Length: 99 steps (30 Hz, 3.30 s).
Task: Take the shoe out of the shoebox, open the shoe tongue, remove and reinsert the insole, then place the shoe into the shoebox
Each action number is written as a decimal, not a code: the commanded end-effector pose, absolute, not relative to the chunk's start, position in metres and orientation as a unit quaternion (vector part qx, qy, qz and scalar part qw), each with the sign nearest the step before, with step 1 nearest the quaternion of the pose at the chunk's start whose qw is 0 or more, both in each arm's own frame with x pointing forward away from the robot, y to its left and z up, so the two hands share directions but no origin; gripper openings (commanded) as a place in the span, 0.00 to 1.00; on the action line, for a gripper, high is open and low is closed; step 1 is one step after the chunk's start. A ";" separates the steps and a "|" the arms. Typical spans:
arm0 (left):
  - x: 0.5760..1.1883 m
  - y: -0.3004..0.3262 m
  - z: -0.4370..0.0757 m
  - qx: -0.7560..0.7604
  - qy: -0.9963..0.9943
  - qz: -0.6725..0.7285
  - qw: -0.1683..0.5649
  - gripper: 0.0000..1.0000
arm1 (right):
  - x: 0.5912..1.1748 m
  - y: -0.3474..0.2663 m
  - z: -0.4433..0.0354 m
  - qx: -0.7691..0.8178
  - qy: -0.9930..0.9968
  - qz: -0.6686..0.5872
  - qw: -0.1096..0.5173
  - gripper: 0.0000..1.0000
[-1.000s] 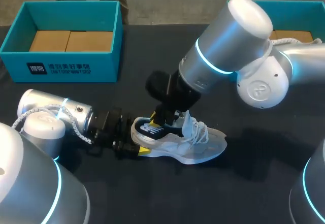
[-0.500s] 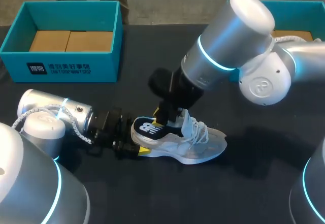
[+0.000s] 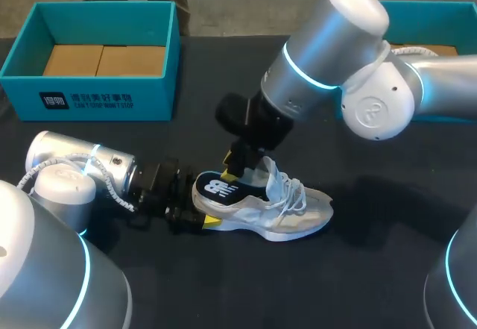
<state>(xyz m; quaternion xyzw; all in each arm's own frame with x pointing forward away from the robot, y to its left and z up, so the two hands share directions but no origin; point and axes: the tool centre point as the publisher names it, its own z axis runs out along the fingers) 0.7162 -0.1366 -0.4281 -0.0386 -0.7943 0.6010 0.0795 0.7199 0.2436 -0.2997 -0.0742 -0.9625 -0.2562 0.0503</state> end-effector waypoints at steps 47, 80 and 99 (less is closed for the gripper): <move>0.716 -0.137 -0.430 -0.038 -0.795 0.601 0.078 0.00 | 0.709 0.245 -0.351 -0.060 -0.961 -0.232 0.140 0.13; 0.716 -0.137 -0.430 -0.038 -0.795 0.601 0.078 0.00 | 0.723 0.253 -0.236 -0.002 -0.922 -0.386 0.008 0.00; 0.716 -0.137 -0.430 -0.038 -0.795 0.601 0.078 0.00 | 0.745 0.255 -0.137 -0.054 -0.863 -0.500 -0.050 0.00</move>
